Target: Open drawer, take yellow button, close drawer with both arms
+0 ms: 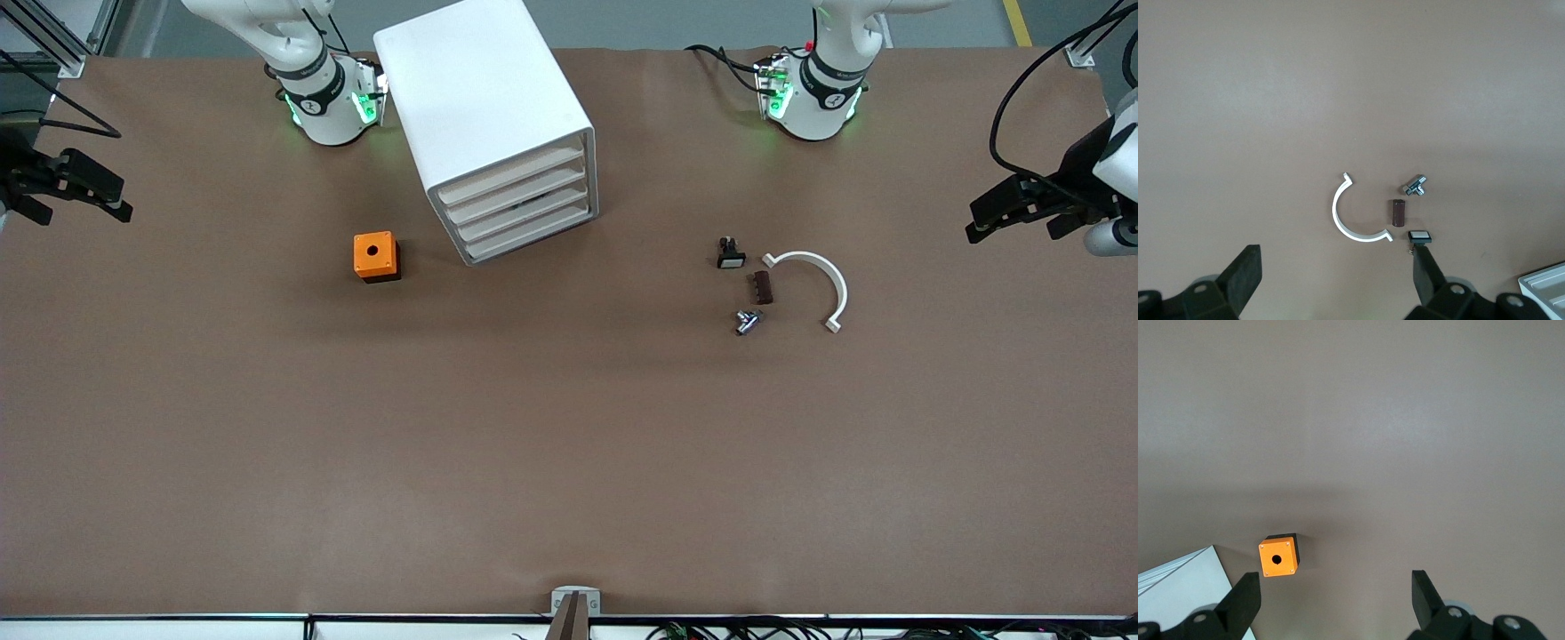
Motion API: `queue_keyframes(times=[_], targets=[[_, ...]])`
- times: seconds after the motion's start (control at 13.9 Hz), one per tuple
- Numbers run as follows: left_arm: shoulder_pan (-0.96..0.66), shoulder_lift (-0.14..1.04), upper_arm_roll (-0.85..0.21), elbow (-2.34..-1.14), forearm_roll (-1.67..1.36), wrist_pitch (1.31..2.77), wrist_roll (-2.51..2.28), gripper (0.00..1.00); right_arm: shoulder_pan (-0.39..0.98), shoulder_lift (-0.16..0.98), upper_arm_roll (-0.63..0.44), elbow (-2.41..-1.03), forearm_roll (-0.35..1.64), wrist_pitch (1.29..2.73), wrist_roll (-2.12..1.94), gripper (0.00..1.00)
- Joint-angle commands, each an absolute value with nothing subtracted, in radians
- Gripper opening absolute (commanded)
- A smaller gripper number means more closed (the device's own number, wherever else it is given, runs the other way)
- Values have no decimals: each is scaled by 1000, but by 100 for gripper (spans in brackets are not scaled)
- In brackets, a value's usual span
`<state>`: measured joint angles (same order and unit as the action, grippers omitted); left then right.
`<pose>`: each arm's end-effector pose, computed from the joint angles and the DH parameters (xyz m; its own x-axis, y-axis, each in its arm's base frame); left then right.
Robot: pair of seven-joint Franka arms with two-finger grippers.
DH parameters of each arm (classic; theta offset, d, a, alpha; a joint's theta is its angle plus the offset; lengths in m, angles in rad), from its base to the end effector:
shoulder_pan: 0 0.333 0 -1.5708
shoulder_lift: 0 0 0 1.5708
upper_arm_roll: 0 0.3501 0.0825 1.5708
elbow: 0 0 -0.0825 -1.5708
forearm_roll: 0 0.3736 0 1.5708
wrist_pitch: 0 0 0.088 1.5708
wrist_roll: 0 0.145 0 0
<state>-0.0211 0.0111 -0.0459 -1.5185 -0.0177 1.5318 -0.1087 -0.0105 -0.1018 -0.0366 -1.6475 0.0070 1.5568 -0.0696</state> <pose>0.5432 -0.0389 0.6352 0.9992 0.0410 0.0002 0.0410 -0.9990 0.0183 0.5070 -0.0239 0.6375 0.9997 0.0227 0.0118 0.0229 -0.9997 -0.0099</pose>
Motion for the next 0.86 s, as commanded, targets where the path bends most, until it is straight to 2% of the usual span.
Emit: queue_keyframes(times=[0.0,0.5,0.79], targets=[[-14,18,-49,-1505,-31,1516,-121,100,-8,-126,-38,-1664,12,1562,-69,100],[56,41,-31,-1506,-31,1516,-104,100,-12,-126,-43,-1666,26,1557,-78,100],[75,104,-31,-1503,-32,1537,-103,100,-11,-127,-43,-1666,26,1551,-78,100]])
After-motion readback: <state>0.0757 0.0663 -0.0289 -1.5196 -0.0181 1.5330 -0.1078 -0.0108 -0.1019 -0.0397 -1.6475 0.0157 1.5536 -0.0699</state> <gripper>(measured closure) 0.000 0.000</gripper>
